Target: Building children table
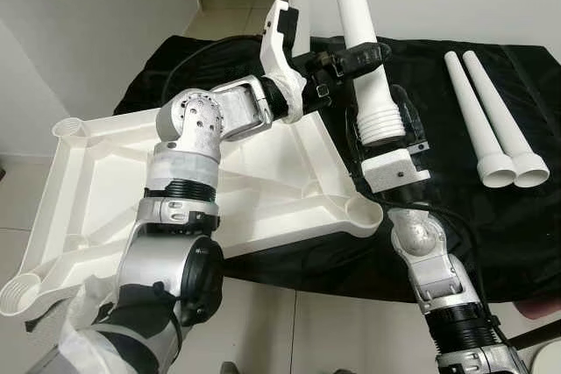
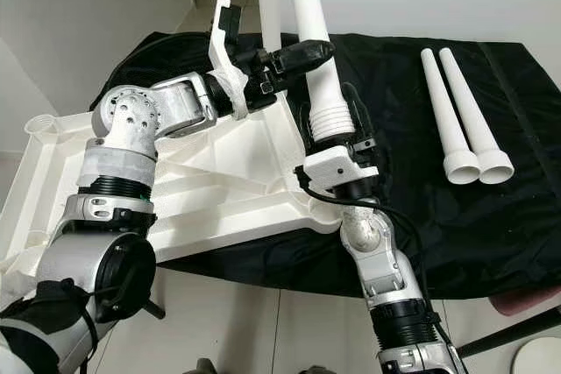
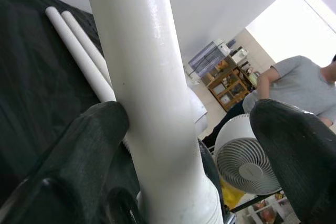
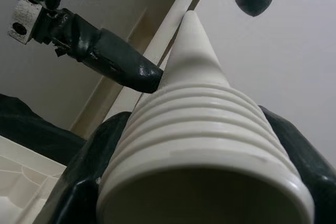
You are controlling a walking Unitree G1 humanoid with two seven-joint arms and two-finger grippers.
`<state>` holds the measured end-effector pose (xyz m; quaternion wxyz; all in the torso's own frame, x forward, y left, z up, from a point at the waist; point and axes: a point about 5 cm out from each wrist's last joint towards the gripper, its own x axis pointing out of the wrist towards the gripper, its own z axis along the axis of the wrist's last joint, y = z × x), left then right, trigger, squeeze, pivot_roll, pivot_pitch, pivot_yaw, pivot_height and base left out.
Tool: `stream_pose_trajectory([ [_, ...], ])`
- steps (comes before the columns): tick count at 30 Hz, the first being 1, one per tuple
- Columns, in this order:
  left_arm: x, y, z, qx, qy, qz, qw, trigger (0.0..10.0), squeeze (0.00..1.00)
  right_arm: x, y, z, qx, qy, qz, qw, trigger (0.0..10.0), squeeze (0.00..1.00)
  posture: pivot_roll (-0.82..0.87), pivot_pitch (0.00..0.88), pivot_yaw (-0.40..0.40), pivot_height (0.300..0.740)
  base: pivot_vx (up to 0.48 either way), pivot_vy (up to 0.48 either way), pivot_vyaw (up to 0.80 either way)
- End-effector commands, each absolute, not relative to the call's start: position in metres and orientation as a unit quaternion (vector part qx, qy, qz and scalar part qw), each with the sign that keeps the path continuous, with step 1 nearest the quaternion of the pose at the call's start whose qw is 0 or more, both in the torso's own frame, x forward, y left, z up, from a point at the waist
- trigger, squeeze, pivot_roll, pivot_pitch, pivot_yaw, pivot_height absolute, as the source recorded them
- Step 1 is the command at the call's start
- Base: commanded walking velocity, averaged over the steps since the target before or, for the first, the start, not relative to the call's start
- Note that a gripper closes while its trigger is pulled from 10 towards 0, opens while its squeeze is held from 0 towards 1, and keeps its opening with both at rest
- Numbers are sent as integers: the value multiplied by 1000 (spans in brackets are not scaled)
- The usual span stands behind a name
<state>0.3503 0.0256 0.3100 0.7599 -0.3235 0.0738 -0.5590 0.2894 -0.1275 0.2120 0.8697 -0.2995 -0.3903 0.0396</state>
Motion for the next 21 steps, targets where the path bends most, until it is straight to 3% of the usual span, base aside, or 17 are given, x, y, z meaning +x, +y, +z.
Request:
stream_pose_trajectory([
  [1, 344, 20, 322, -317, 48, -614, 722, 10000, 0, 284, -111, 217, -308, -421, 69, 850, 10000, 0, -57, 0, 70, 740, 0, 0, 0],
  [10, 346, 16, 324, -308, 59, -619, 720, 10000, 0, 282, -117, 231, -325, -456, -17, 828, 10000, 0, -60, 8, 84, 740, 0, 0, 0],
  [21, 347, 17, 337, -331, 48, -631, 700, 10000, 0, 280, -110, 224, -357, -461, 9, 812, 10000, 0, -70, 0, 84, 740, 0, 0, 0],
])
